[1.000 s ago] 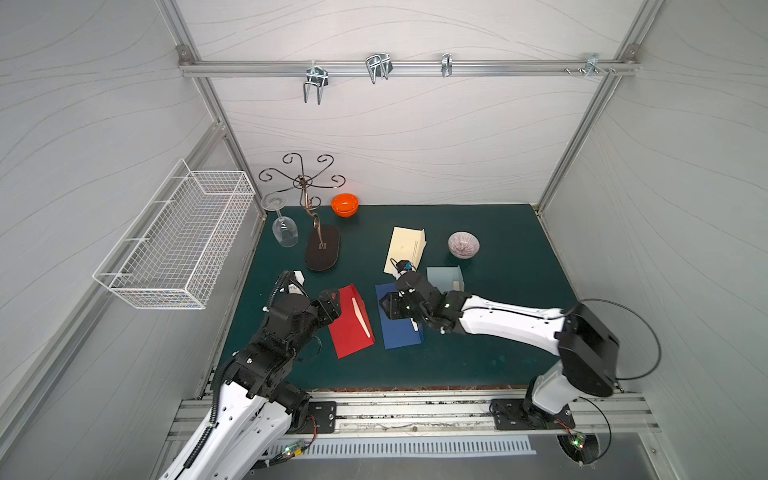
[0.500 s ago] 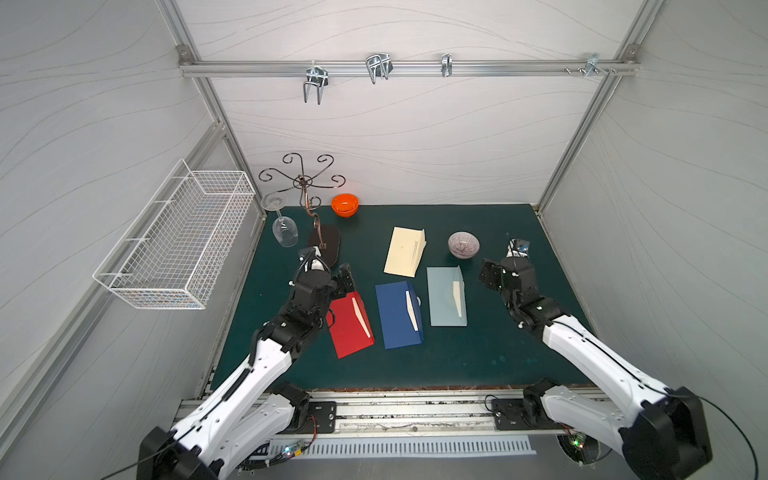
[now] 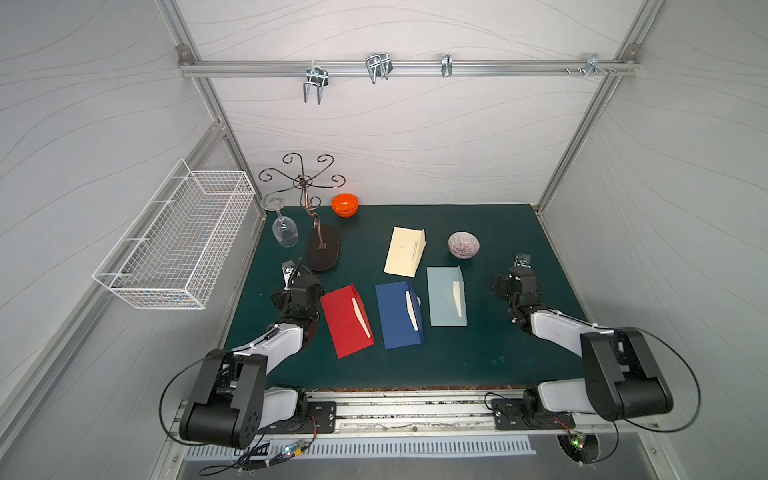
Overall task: Open the envelope
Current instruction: Reset both arms
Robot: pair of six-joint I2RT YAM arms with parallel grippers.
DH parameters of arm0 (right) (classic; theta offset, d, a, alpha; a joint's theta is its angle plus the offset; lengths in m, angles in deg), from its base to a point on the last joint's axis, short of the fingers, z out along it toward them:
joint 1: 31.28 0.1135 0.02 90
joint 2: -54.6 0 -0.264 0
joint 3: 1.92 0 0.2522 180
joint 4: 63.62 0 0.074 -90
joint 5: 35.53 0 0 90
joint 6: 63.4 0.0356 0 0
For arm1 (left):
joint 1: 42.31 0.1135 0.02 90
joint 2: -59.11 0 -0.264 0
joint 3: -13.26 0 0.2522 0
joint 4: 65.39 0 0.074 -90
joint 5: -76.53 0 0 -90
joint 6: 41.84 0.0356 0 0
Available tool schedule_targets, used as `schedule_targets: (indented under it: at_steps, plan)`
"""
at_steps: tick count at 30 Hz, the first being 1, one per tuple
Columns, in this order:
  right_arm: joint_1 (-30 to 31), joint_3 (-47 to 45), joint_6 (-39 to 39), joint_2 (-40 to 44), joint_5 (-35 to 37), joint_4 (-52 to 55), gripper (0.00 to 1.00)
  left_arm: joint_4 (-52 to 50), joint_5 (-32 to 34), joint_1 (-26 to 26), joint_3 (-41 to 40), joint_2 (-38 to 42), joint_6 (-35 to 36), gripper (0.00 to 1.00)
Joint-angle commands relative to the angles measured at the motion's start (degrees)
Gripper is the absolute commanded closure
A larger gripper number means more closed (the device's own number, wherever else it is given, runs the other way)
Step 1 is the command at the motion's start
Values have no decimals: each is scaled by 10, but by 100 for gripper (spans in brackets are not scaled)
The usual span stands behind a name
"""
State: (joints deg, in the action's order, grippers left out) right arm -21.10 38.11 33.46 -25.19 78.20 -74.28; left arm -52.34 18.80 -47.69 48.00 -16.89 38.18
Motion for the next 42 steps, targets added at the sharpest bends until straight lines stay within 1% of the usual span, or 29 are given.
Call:
schedule_targets:
  at_steps: [1, 3, 5, 6, 7, 9, 10, 11, 12, 13, 14, 15, 17, 18, 19, 20, 21, 22, 23, 24, 26, 28, 29, 42]
  plan:
    - [-13, -13, -44, -1, -81, -115, 1, 125, -46, 14, 20, -27, 41, 1]
    - [-28, -18, -39, 1, -102, -125, 1, 155, -72, 25, 18, -43, 50, 1]
    - [-44, -29, -38, 1, -128, -147, 1, 240, -93, 37, -5, -83, 47, 1]
    - [-53, -52, -42, -19, -144, -208, 1, 288, -112, 42, -12, -109, 57, 1]
    - [-62, -74, -34, -49, -156, -271, 1, 265, -123, 42, -6, -117, 53, 1]
    - [-67, -111, -45, -130, -186, -455, 1, 291, -122, 42, -1, -138, 60, 1]
    - [-67, -112, -52, -109, -205, -428, 1, 264, -125, 44, 4, -131, 55, 1]
    - [-63, -95, -61, -83, -217, -345, 1, 238, -129, 48, 11, -124, 48, 1]
    - [-58, -79, -66, -95, -215, -329, 1, 237, -129, 52, 17, -130, 45, 1]
    - [-55, -68, -69, -111, -209, -341, 1, 238, -126, 52, 19, -134, 46, 1]
    - [-53, -52, -60, -101, -187, -299, 1, 235, -128, 52, 19, -131, 45, 1]
    - [-53, -34, -41, -91, -147, -239, 1, 227, -129, 53, 21, -129, 44, 1]
    - [-45, -30, -44, -109, -113, -265, 1, 234, -128, 52, 20, -132, 46, 1]
    - [-43, -24, -42, -104, -107, -242, 1, 232, -129, 52, 19, -130, 46, 1]
    - [-41, -21, -40, -100, -106, -230, 1, 230, -155, 52, 20, -129, 56, 1]
    - [-42, -23, -43, -104, -107, -240, 1, 212, -202, 52, 31, -132, 77, 5]
    - [-43, -25, -43, -107, -105, -249, 1, 208, -228, 52, 33, -131, 85, 7]
    - [-42, -25, -42, -105, -106, -246, 1, 211, -230, 52, 31, -131, 85, 6]
    - [-42, -24, -42, -104, -107, -243, 1, 212, -229, 52, 31, -132, 85, 6]
    - [-42, -26, -42, -104, -106, -248, 1, 212, -227, 53, 32, -132, 83, 0]
    - [-43, -27, -42, -104, -106, -249, 1, 218, -170, 53, 27, -130, 63, 0]
    - [-42, -28, -42, -103, -106, -251, 1, 230, -136, 53, 20, -129, 50, 0]
    - [-43, -29, -42, -103, -107, -251, 1, 234, -131, 53, 17, -128, 46, 0]
    - [-37, -25, -47, -104, -96, -246, 1, 235, -130, 52, 18, -128, 46, 0]
